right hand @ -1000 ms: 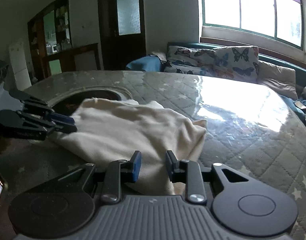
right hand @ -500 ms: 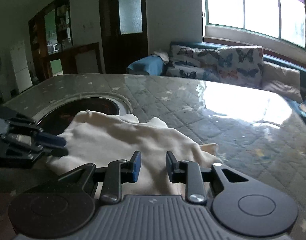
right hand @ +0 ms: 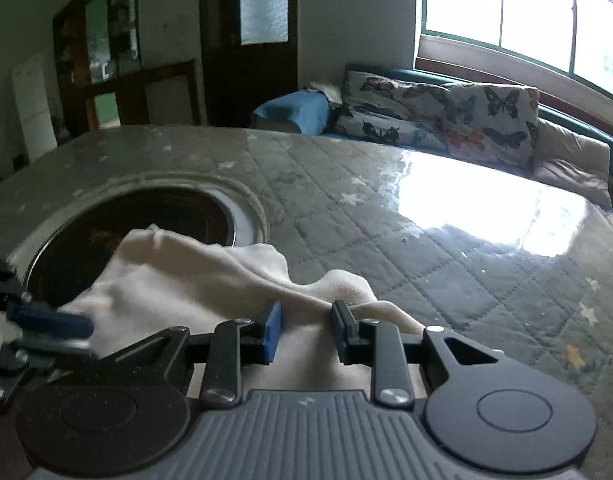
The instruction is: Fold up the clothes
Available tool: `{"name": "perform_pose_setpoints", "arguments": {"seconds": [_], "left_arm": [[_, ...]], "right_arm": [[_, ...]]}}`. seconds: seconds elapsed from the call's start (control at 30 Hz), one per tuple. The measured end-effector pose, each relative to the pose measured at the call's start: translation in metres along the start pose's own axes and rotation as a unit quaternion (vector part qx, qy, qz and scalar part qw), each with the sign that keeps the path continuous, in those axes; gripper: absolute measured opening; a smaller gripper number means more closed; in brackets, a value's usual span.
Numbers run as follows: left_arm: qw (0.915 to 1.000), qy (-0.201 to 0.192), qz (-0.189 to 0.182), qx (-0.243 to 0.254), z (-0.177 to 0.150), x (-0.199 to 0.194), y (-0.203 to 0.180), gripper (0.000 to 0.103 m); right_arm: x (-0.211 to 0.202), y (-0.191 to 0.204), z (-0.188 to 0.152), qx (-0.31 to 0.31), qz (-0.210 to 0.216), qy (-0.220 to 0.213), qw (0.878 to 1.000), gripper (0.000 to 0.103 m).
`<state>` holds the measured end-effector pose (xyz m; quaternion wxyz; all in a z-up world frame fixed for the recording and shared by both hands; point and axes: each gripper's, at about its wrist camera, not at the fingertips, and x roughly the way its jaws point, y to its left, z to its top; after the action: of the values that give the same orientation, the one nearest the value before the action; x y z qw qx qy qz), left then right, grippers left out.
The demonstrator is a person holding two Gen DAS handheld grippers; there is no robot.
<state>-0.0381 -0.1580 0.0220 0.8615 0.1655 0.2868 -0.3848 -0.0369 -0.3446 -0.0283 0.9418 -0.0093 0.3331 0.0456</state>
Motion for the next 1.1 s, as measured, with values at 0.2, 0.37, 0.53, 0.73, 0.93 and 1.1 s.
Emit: {"name": "perform_pose_setpoints", "arguments": {"seconds": [0.2,0.37,0.53,0.73,0.93,1.1], "left_arm": [[1.0,0.001,0.0,-0.007,0.002,-0.002,0.002,0.027],[0.9987,-0.007,0.004,-0.051,0.007,-0.011,0.015,0.049],[0.9945,0.004,0.039,-0.097,0.007,-0.012,0.03,0.054],[0.9834,0.019,0.044,-0.175,0.005,-0.005,0.055,0.065],[0.9798,0.038,0.021,-0.195,0.004,0.004,0.064,0.061],[0.978,0.041,0.005,-0.204,0.003,0.008,0.066,0.048]], "right_arm": [[-0.026,-0.011,-0.001,0.019,0.008,-0.014,1.0,0.034],[-0.058,-0.031,-0.019,0.042,-0.005,-0.016,0.999,0.052],[-0.077,-0.053,-0.04,0.072,-0.028,-0.011,0.997,0.059],[-0.083,-0.075,-0.055,0.124,-0.017,-0.007,0.992,0.06],[-0.078,-0.08,-0.059,0.14,-0.01,-0.005,0.99,0.06],[-0.072,-0.078,-0.06,0.146,-0.012,-0.007,0.989,0.059]]}}
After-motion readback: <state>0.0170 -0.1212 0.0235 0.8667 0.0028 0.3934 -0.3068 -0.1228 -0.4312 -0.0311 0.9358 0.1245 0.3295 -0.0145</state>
